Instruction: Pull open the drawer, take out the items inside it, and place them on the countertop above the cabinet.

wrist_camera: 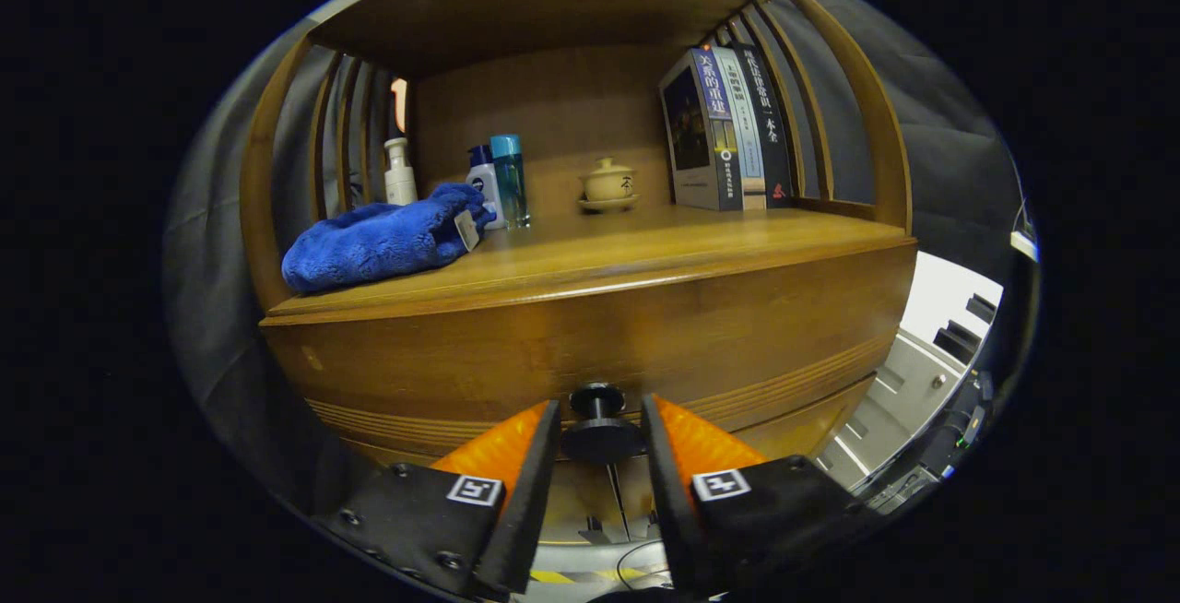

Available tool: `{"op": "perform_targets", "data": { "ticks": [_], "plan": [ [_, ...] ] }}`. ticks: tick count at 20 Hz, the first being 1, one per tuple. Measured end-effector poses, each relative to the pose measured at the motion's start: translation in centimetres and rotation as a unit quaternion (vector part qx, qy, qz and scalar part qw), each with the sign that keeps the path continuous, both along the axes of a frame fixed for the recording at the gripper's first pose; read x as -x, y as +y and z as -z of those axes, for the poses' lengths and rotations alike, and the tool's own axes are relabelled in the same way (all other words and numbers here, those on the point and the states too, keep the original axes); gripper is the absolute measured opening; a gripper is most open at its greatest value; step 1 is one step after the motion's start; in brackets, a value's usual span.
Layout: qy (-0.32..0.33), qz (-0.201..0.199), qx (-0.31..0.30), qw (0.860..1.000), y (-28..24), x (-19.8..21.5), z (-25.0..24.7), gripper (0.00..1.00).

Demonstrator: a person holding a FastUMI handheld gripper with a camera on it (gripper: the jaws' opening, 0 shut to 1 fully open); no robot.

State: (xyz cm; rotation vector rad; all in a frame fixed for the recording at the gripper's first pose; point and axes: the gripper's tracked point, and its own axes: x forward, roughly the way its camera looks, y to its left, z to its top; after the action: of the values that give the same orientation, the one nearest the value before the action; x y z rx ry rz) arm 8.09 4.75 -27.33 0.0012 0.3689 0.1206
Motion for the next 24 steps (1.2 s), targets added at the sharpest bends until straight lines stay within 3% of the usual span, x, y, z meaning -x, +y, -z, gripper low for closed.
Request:
{"op": "perform_targets", "data": {
  "ticks": [1, 5, 8, 11, 24],
  "plan": [
    [0.001, -0.001, -0.002, 1.000, 0.1, 0.1, 0.0, 0.56],
    [-0.003, -0.009, 0.011, 1.000, 0.1, 0.1, 0.0, 0.48],
    [0.001, -0.006, 0.004, 1.000, 0.0, 0.4, 0.1, 0.48],
    [0.007, -0.003, 0.010, 1.000, -0.1, 0.4, 0.1, 0.38],
    [0.009, 0.008, 0.000, 1.000, -1.4, 6.3, -0.4, 0.38]
  ]
}}
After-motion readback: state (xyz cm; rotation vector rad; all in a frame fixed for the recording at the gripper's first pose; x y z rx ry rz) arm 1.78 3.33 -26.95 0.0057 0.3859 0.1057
